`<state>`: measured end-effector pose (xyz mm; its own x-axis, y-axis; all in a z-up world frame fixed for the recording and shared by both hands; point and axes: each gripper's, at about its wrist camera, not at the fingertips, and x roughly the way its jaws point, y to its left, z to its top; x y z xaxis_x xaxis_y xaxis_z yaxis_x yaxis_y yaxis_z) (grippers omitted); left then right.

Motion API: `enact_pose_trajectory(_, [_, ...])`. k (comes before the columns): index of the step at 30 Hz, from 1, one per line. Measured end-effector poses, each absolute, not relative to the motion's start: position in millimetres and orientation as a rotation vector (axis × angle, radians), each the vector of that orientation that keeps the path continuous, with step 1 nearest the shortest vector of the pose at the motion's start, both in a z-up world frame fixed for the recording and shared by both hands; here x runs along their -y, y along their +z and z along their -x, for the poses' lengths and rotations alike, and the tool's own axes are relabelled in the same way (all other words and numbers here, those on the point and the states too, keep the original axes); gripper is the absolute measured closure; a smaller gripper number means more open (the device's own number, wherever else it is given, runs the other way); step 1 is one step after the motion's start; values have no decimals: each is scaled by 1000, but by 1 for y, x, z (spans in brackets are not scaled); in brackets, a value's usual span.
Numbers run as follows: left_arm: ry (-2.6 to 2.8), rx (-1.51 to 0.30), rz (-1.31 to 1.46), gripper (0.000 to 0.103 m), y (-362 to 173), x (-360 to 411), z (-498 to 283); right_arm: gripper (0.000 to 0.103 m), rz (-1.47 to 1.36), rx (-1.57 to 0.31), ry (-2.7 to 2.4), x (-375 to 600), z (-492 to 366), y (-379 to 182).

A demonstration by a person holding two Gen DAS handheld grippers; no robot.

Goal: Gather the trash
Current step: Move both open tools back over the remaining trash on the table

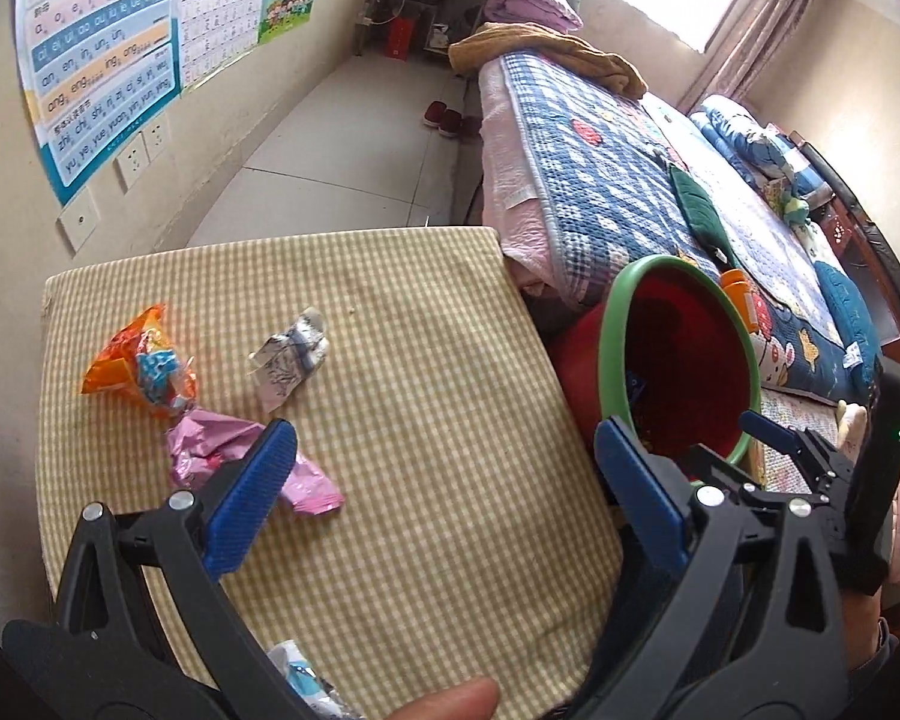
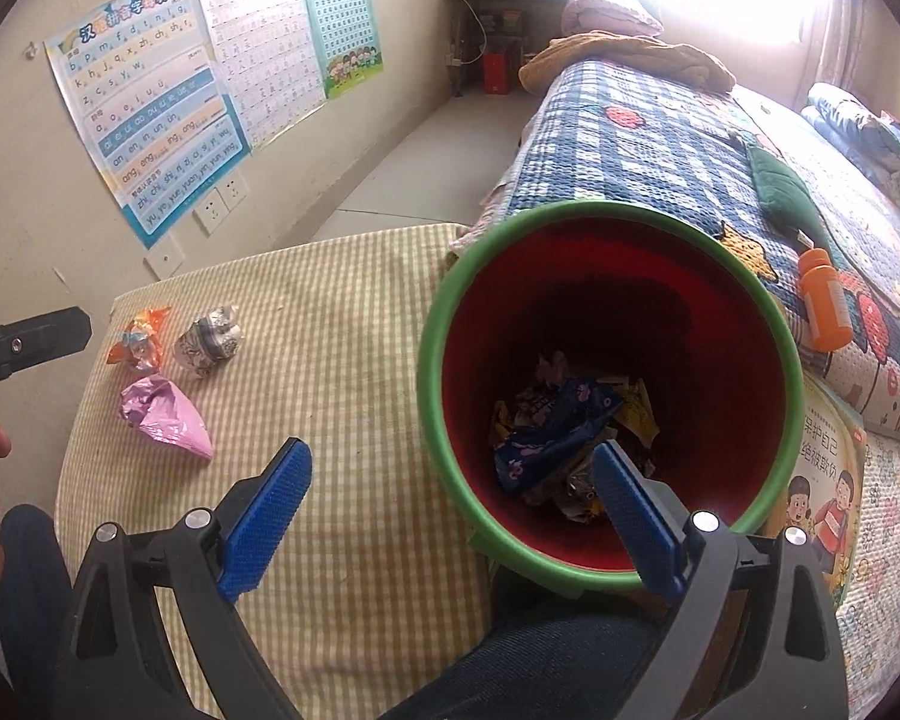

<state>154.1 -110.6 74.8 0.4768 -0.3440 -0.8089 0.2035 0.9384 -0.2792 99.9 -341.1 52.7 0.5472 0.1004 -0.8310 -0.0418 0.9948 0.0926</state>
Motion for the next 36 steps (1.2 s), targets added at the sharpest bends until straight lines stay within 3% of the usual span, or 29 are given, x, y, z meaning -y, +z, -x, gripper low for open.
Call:
enact_pose_trajectory(21, [-73, -1023, 315, 6, 58, -50, -116, 8, 19, -990, 289, 199, -123, 51])
enact_pose_trajectory(36, [-41, -1031, 385, 6, 43, -82, -133, 7, 23, -1041, 328, 161, -149, 35])
